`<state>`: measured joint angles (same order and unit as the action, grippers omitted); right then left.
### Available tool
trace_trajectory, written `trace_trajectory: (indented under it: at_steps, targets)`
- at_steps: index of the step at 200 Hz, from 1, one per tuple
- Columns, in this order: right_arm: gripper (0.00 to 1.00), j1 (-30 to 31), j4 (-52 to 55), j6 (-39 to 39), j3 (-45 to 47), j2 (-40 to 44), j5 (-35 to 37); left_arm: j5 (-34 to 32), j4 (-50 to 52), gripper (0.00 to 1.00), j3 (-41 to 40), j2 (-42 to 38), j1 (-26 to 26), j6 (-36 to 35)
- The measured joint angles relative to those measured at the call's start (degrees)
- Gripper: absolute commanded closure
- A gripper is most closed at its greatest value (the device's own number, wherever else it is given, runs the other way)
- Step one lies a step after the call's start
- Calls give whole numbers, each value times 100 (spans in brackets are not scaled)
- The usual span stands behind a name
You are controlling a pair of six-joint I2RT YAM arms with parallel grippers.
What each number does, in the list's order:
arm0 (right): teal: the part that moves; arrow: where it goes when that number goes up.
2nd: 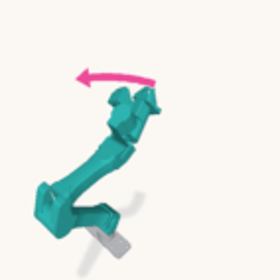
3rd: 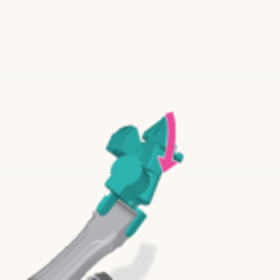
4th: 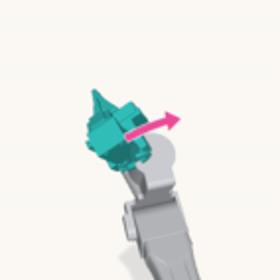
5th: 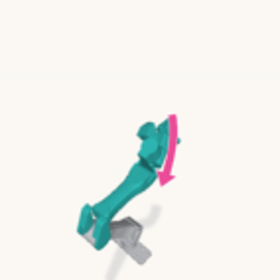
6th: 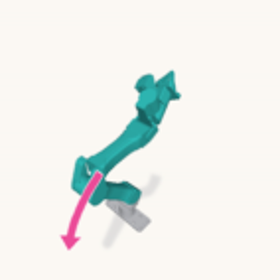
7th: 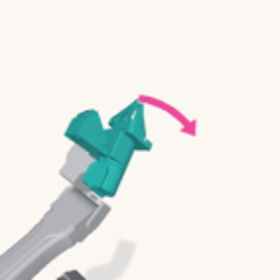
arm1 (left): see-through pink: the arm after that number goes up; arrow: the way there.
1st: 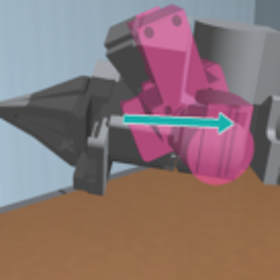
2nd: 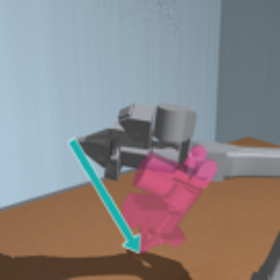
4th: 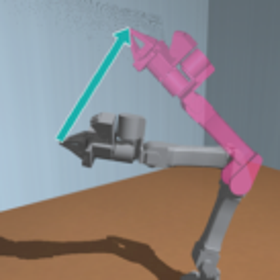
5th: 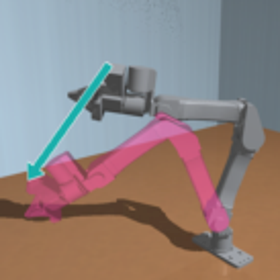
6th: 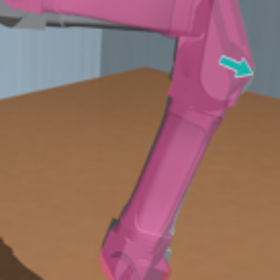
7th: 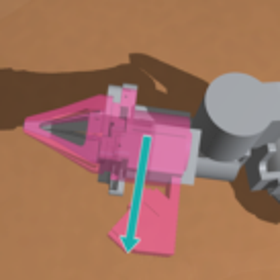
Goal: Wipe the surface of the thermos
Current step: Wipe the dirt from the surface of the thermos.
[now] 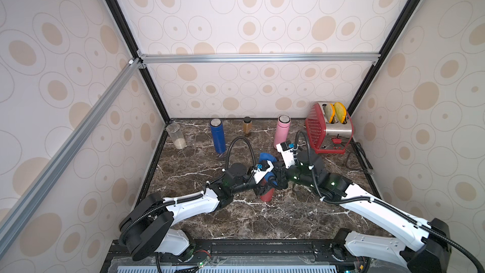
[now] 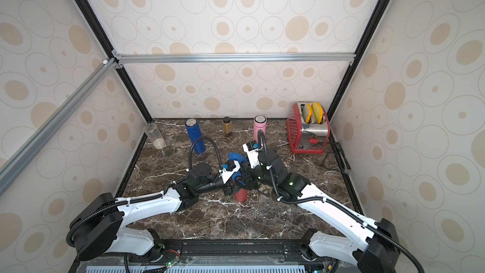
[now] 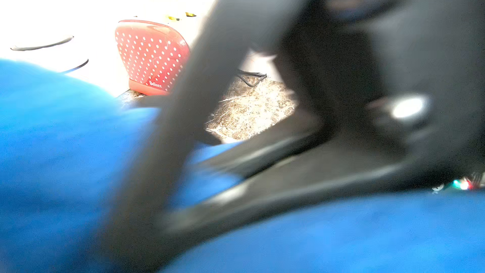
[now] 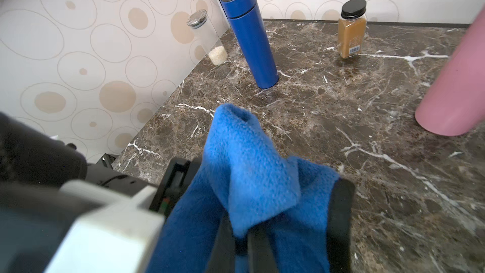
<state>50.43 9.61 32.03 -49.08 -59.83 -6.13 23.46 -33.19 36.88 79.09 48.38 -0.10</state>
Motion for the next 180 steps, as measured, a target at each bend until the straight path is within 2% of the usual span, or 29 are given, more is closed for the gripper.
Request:
trace_trajectory:
  at_steps: [45,87,114,138,180]
  targets:
    - [100,7,822,201,737,1281,201,-267,254,100,-11,-195,0,140]
    - [100,7,1377,192,800,1615,461,-1379,404,100,-129,-837,-4,988]
    - [100,4,1338,107,800,1635,522,-2577,420,100,-199,-1604,-20,2201]
    - [100,-9,1178,-37,800,1598,507,-3674,560,100,-310,-2411,-39,3676]
    - [100,-52,638,-271,778,1569,354,-4690,667,100,-994,-3672,-59,6240]
